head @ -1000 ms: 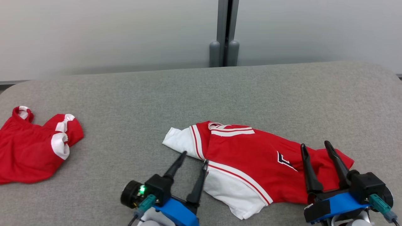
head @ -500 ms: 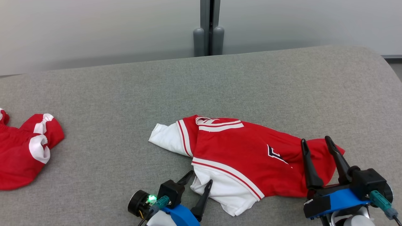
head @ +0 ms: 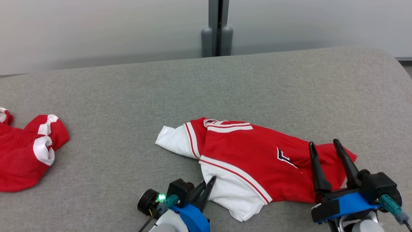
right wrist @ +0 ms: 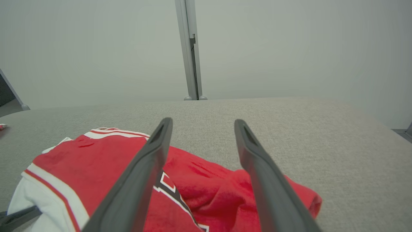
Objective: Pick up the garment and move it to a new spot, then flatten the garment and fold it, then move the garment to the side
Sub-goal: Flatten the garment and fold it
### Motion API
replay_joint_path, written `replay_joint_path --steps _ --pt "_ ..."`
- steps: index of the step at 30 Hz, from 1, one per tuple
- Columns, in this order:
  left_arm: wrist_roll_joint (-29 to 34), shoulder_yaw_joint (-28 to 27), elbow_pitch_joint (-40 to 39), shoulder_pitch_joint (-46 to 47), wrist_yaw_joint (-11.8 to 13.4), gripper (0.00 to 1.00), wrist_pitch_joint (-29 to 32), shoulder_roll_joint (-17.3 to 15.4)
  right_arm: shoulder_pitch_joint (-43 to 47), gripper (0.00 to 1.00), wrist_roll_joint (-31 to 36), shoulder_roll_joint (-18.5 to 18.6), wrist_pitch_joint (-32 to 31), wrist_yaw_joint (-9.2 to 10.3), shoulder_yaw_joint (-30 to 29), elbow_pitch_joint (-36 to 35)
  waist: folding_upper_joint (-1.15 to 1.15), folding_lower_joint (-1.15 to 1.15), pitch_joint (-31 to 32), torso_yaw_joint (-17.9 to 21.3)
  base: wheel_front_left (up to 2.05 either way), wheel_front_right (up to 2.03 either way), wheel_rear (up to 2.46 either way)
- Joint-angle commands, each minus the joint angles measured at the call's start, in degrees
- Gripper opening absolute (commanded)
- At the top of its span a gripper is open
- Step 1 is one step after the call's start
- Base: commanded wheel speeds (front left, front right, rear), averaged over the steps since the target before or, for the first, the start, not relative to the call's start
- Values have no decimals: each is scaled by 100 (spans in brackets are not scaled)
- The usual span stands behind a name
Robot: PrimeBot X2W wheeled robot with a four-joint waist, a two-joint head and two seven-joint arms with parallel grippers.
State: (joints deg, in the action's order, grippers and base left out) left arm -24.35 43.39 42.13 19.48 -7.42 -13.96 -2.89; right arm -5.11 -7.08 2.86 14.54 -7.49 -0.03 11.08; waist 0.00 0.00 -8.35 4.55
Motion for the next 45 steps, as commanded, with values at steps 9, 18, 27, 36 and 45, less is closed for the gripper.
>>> replay_joint_path --steps 9,18,27,36,45 --pt "-260 -637 -656 -236 334 0 -125 -342 145 100 -66 5 53 -2 -186 110 0 0 195 -392 0 0 0" --pt "-509 -1285 -1740 -1030 878 0 -91 -1055 173 100 -36 6 64 -1 -225 258 0 0 316 -772 0 0 0" --pt "-835 -1657 -2547 -2011 1357 0 170 -1529 191 100 -17 6 69 -2 -291 417 0 0 311 -933 0 0 0" --pt "-701 -1841 -2929 -1926 1456 100 -64 -1442 95 100 33 7 73 -1 -276 504 0 0 380 -947 0 0 0" --pt "-117 -2418 -3567 -1666 1408 100 -126 -1234 157 100 78 7 73 -2 -304 489 0 0 450 -795 0 0 0"
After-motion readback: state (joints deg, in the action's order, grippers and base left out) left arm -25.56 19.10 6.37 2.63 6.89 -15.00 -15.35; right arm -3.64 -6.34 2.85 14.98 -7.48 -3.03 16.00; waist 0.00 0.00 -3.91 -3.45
